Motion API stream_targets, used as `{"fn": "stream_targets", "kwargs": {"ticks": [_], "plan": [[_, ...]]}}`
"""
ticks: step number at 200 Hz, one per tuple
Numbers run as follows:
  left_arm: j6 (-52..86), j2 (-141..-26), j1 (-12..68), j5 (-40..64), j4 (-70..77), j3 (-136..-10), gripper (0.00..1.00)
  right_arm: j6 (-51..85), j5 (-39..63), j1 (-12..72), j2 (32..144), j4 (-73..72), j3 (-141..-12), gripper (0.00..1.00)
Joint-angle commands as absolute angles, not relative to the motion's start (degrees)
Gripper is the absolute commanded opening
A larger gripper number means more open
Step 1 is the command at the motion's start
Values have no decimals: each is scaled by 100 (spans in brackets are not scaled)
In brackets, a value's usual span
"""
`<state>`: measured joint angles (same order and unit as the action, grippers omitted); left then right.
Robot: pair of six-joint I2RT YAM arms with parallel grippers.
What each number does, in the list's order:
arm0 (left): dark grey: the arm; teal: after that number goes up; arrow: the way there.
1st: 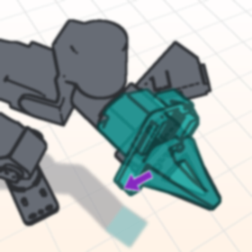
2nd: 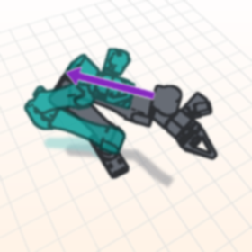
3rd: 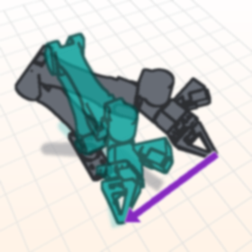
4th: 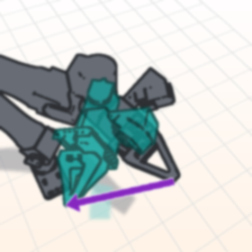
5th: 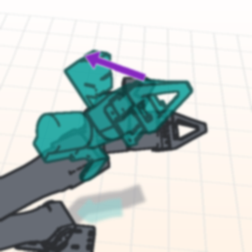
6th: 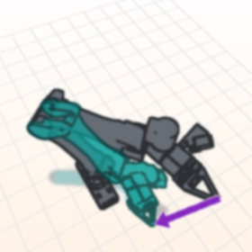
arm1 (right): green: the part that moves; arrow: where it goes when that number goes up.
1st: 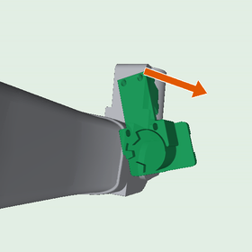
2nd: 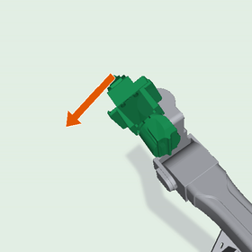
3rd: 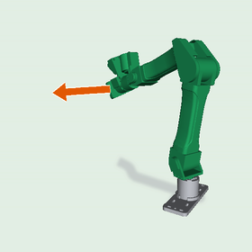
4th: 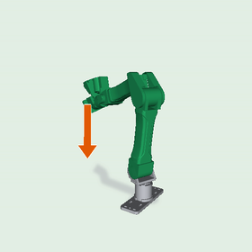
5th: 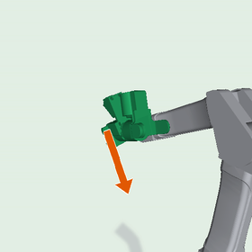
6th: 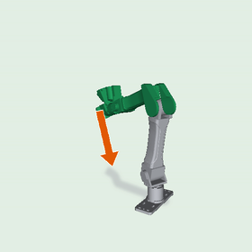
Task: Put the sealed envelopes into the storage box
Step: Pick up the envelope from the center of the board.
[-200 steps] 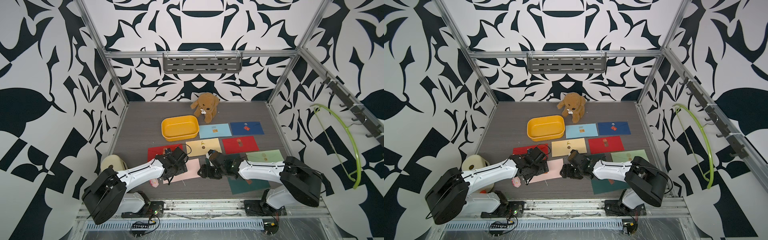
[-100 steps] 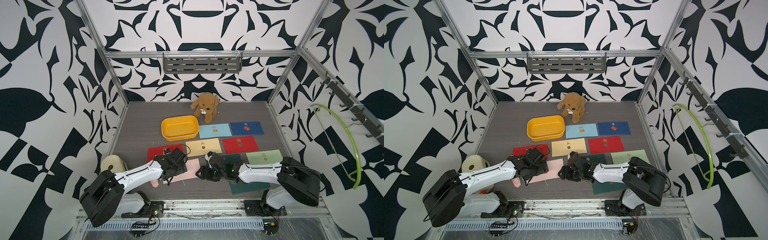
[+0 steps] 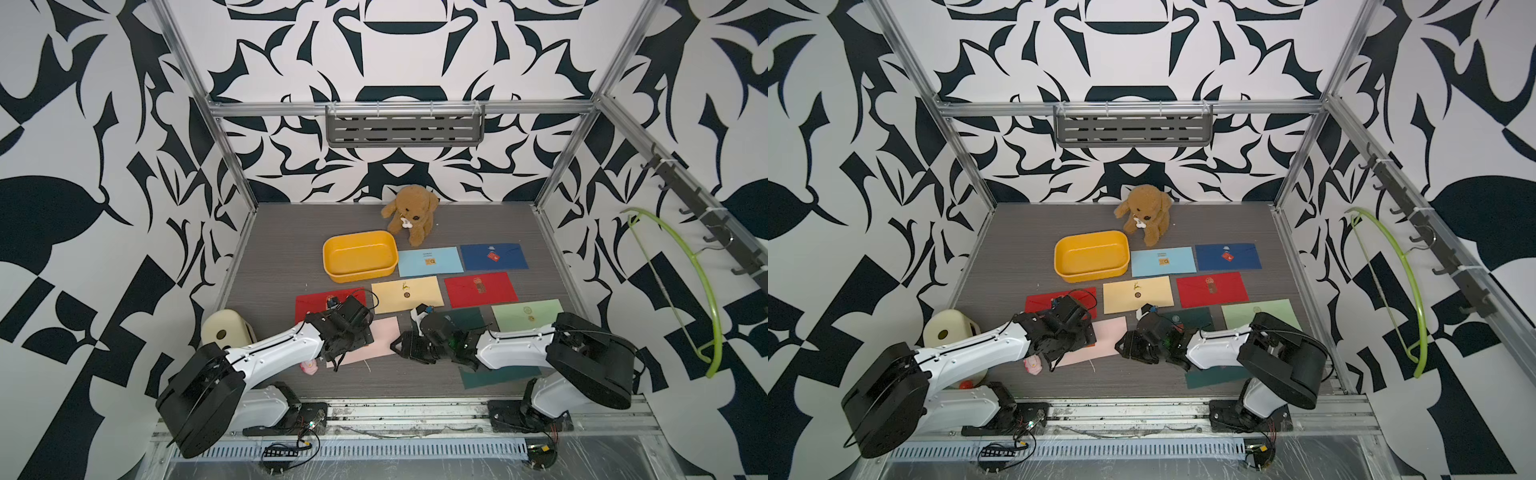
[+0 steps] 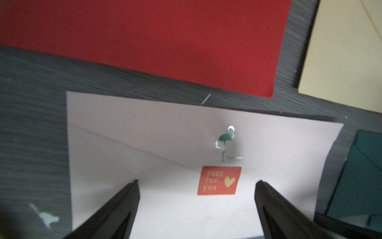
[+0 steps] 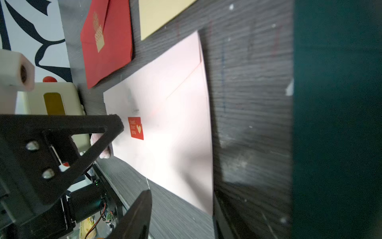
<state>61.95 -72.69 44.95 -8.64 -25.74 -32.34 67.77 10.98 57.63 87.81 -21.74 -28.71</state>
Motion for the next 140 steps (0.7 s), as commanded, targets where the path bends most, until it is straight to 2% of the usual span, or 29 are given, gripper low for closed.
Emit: {"fn": "stream_targets", "kwargs": {"ticks": [1, 113, 140], "plan": [[6199, -7611, 4456, -361, -2682, -2734, 95, 6759, 744, 5800, 8785, -1850, -2825, 51], [6047, -7707, 4447, -246, -2591, -2707, 95, 6553, 564, 5801, 9281, -2048, -3179, 29], [6021, -7693, 4447, -246, -2622, -2736, 95, 6555, 460, 5801, 9249, -1990, -3190, 12]]}}
